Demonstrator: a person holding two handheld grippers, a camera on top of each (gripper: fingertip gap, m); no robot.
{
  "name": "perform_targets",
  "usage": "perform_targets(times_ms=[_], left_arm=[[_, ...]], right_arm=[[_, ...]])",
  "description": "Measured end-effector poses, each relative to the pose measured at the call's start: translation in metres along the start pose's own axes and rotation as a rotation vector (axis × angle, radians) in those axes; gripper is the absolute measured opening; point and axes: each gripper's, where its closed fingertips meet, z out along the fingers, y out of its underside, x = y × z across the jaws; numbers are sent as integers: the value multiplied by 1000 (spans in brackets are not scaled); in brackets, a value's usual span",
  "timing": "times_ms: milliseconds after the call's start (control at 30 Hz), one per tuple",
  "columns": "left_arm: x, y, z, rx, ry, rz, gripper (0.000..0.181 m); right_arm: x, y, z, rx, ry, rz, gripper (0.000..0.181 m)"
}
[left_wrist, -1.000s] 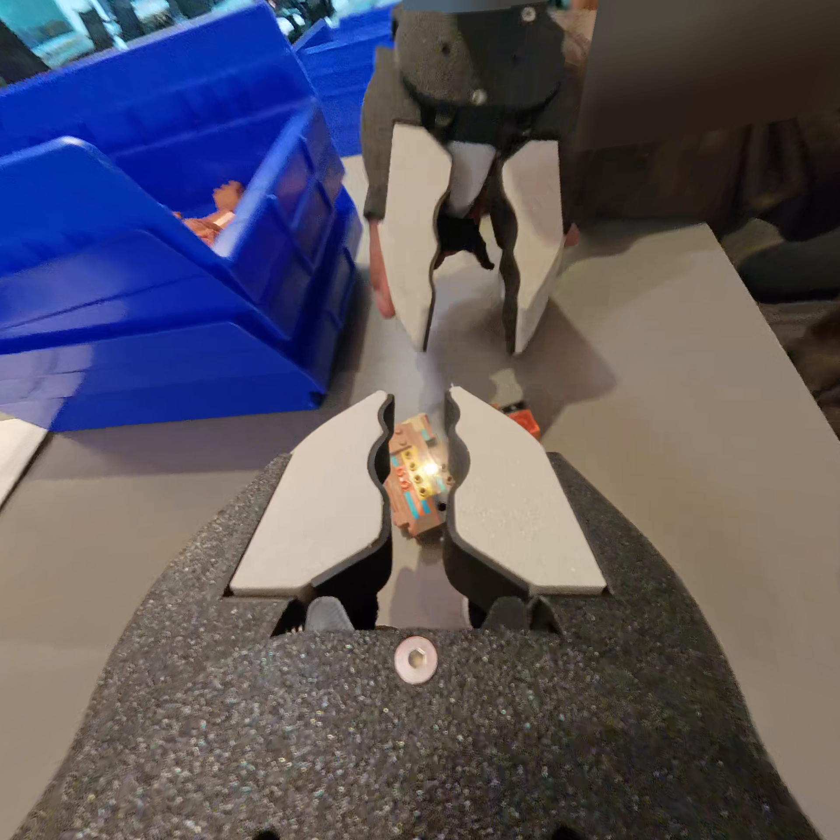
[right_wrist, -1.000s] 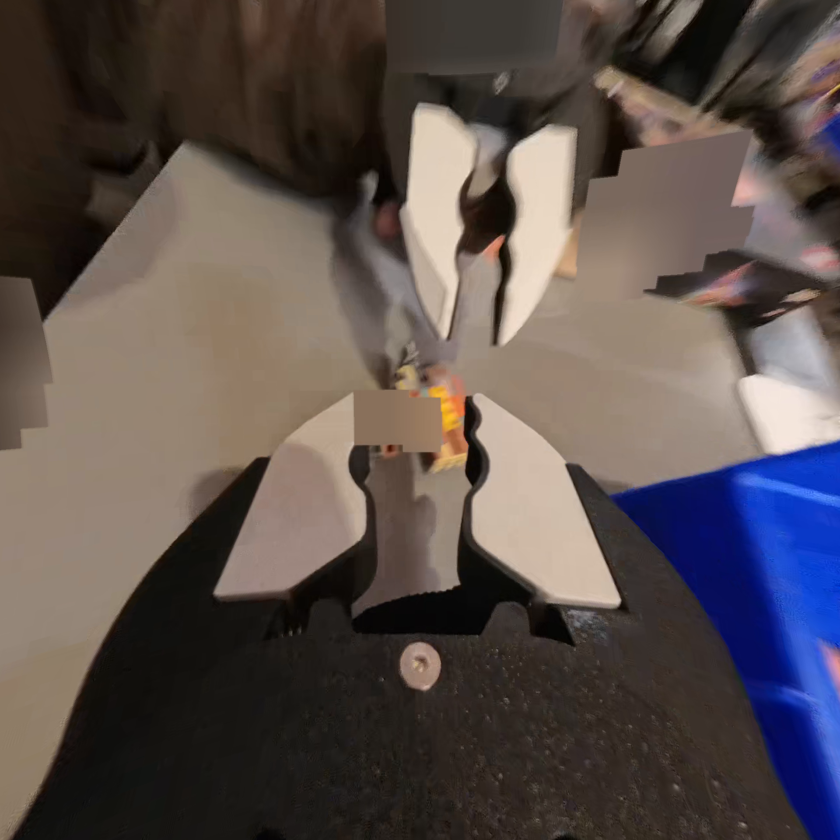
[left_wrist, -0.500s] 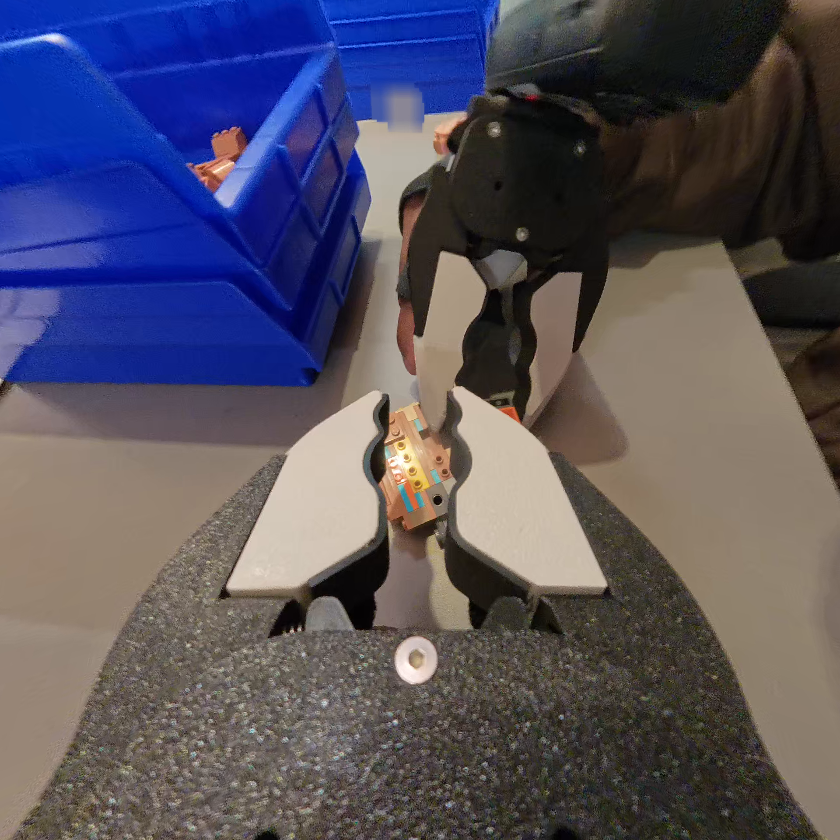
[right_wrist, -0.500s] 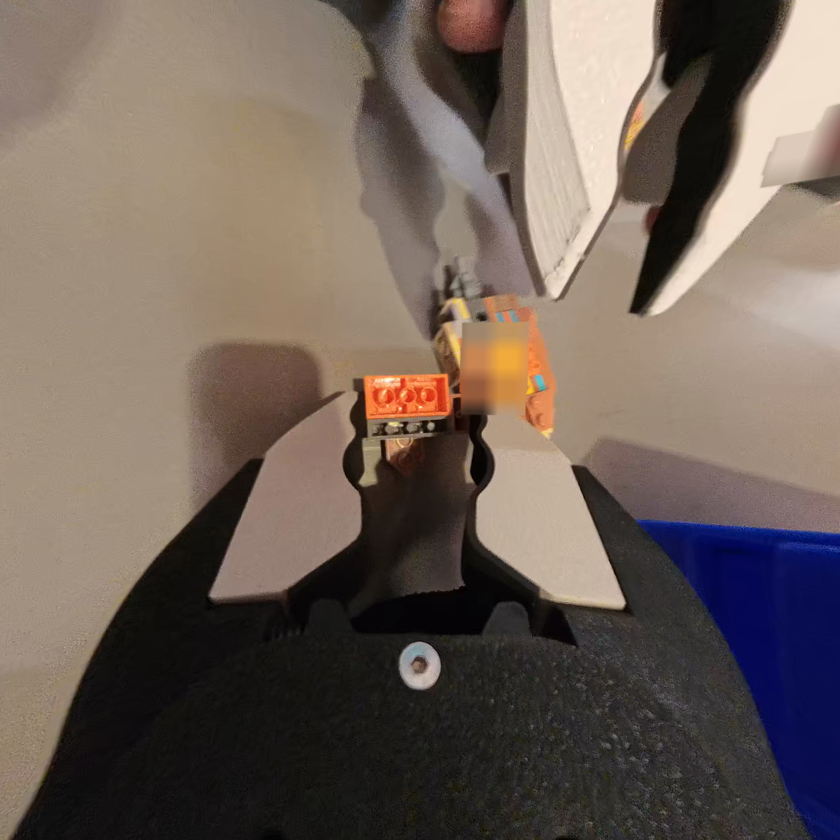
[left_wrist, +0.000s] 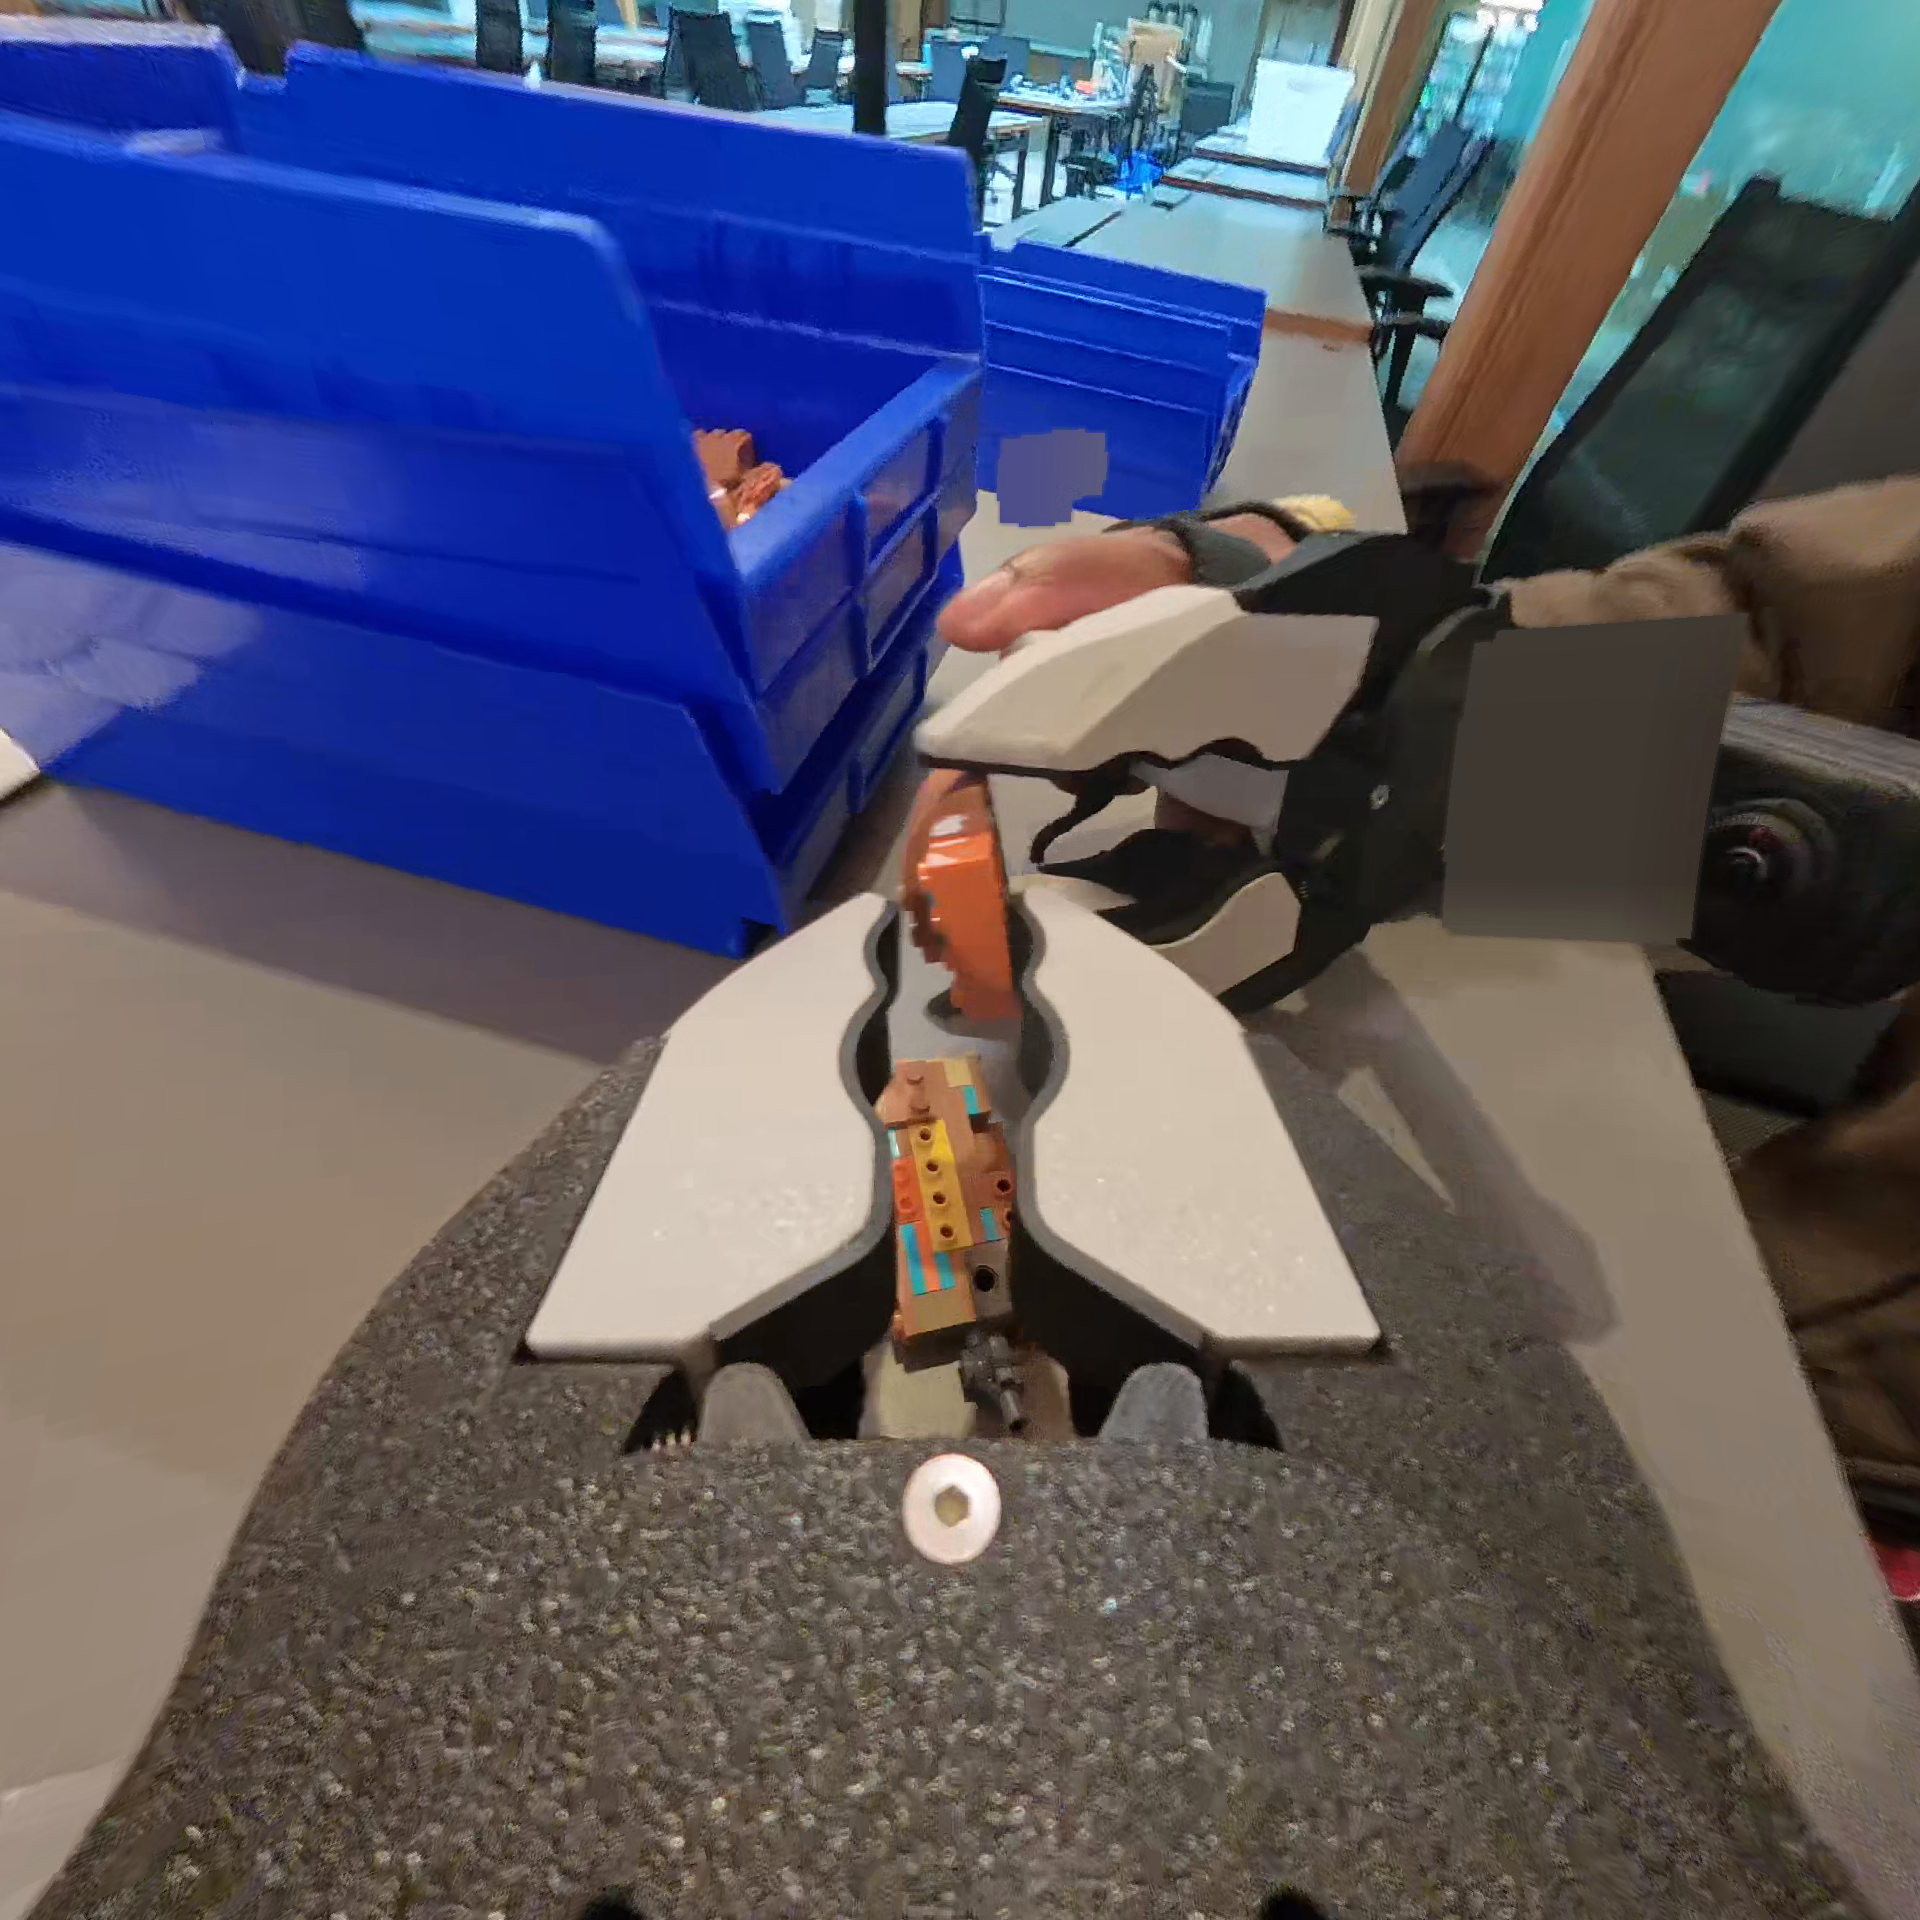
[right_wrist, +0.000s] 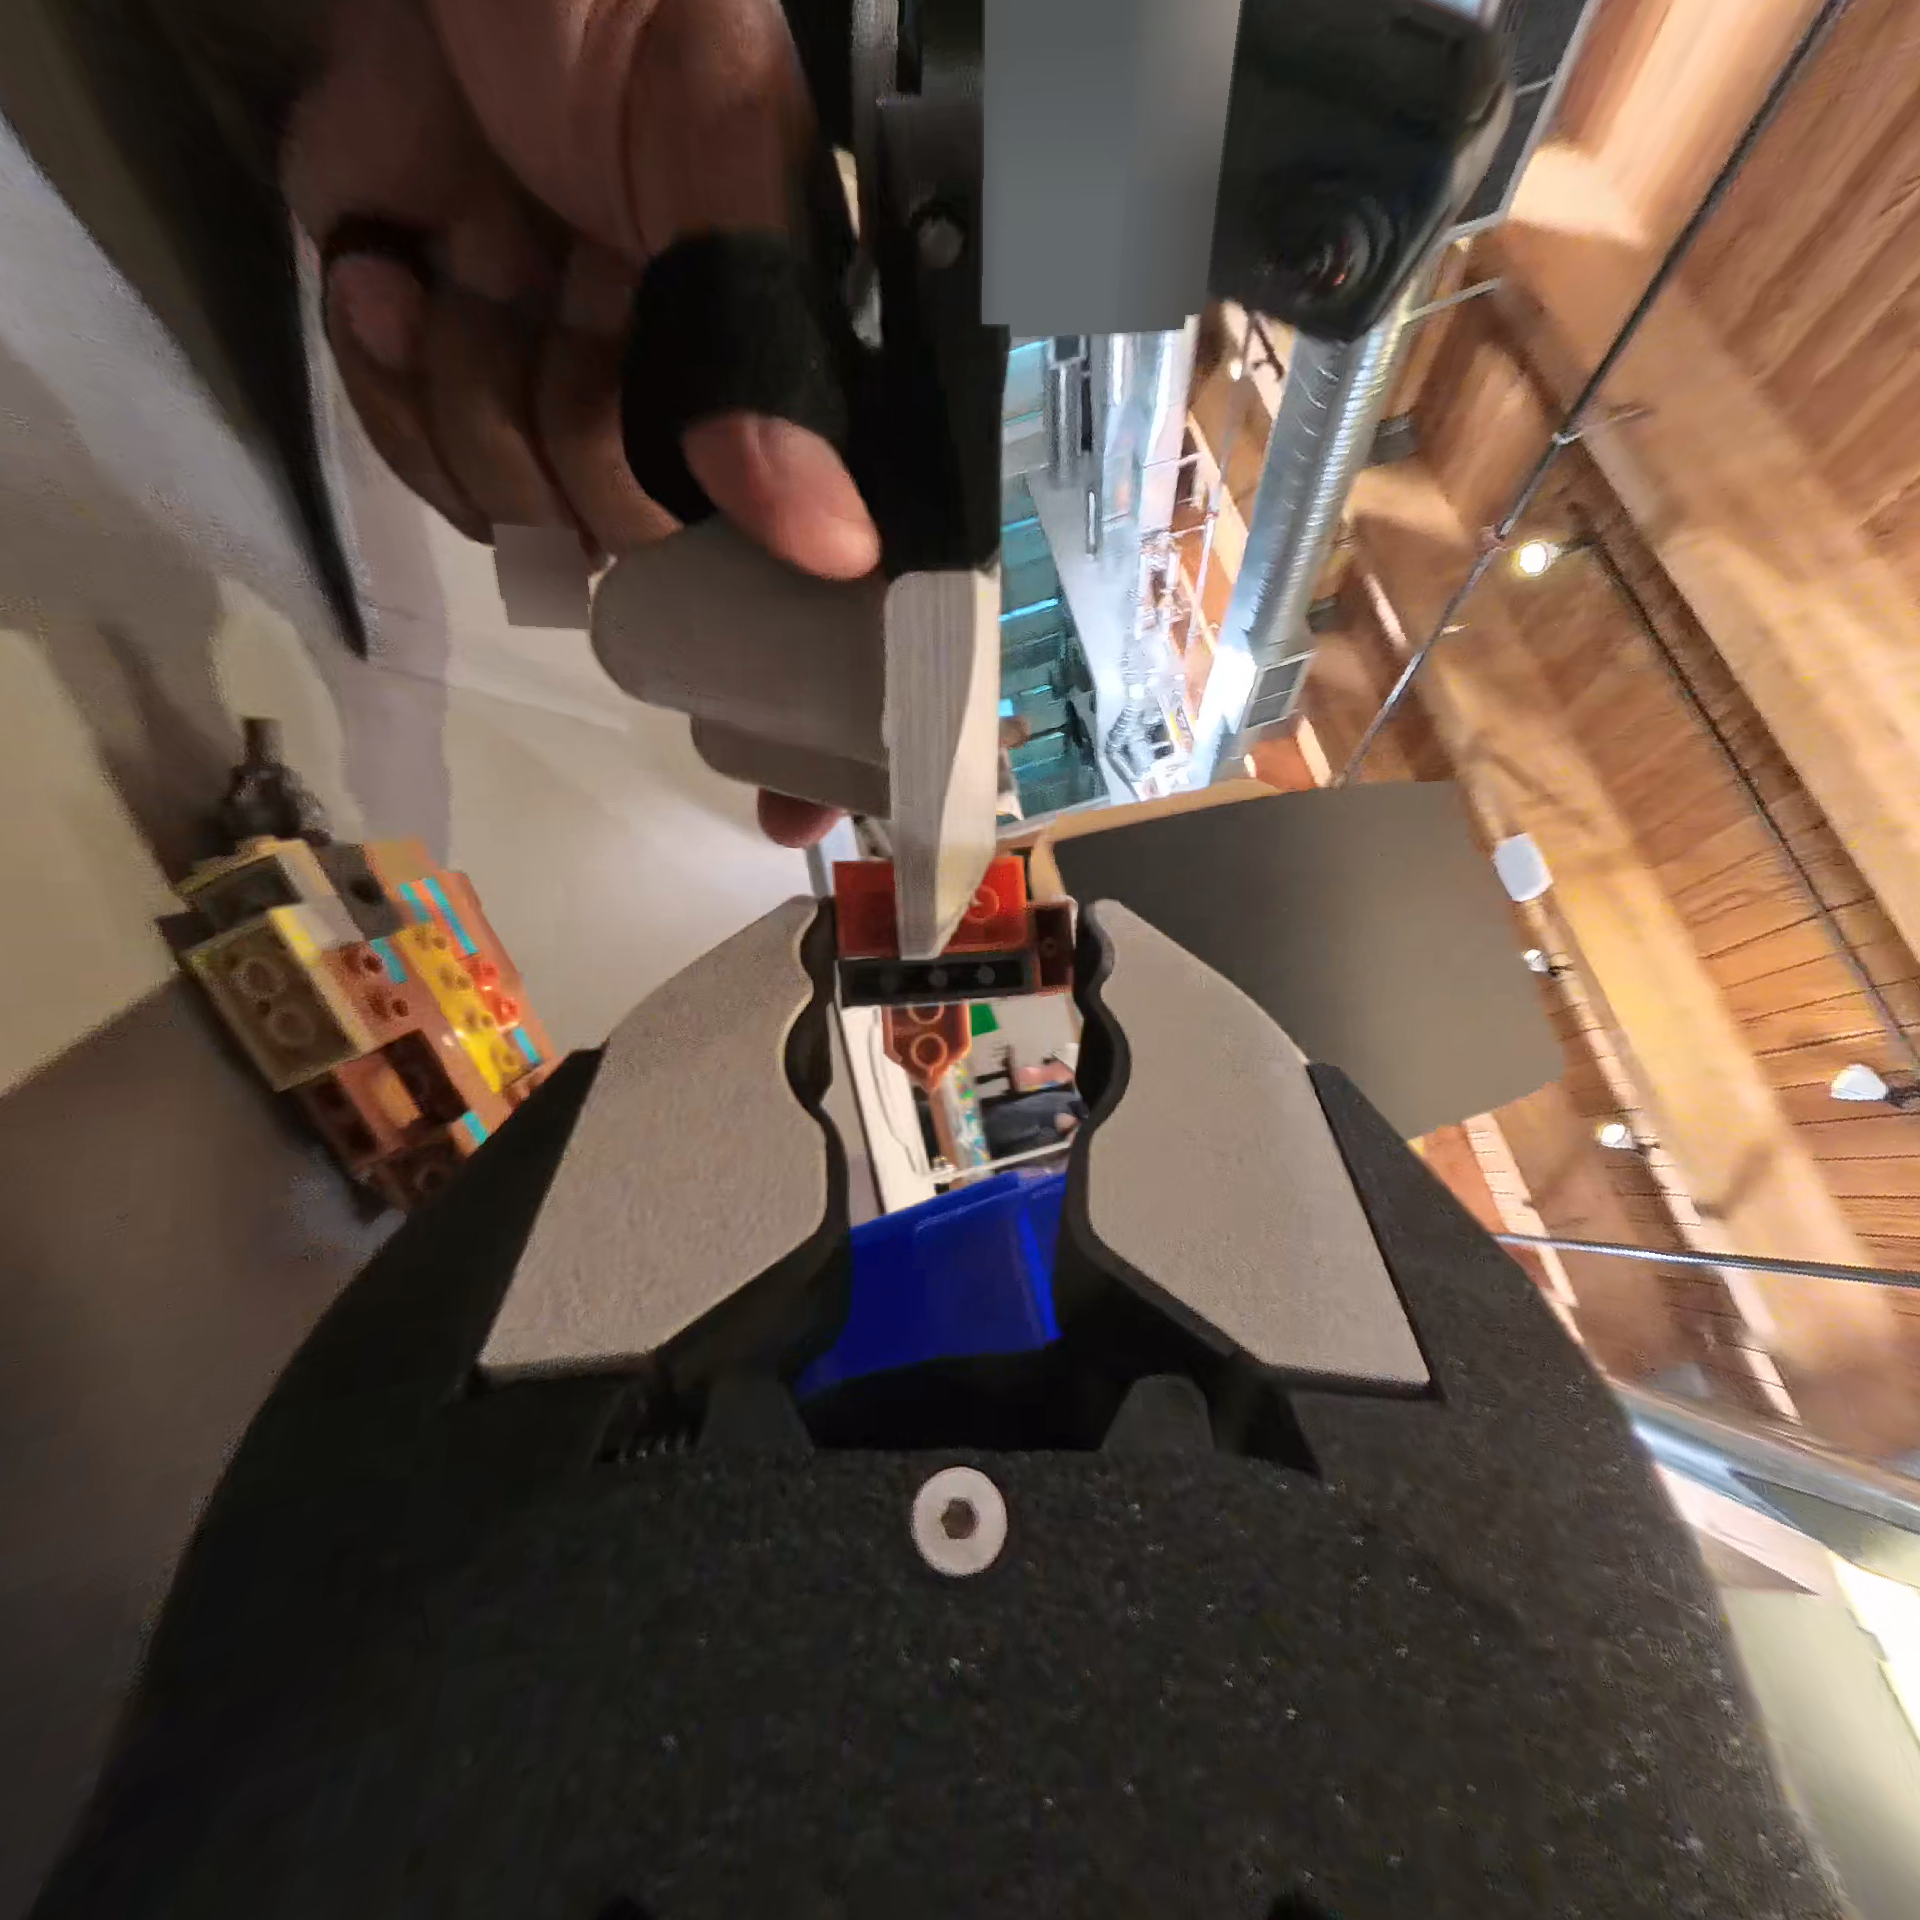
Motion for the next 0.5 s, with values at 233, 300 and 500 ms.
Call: perform_targets(times_ms=[233, 300, 500], left_arm=[[-34, -7, -14, -122, -466, 710, 18], [-38, -10, -18, -172, -594, 971, 18], [-38, -9, -14, -226, -693, 1203, 18]], right_arm=[[5, 8, 0, 27, -103, 360, 48], [10, 13, -1, 39, -167, 589, 46], [7, 3, -1, 72, -366, 1040, 34]])
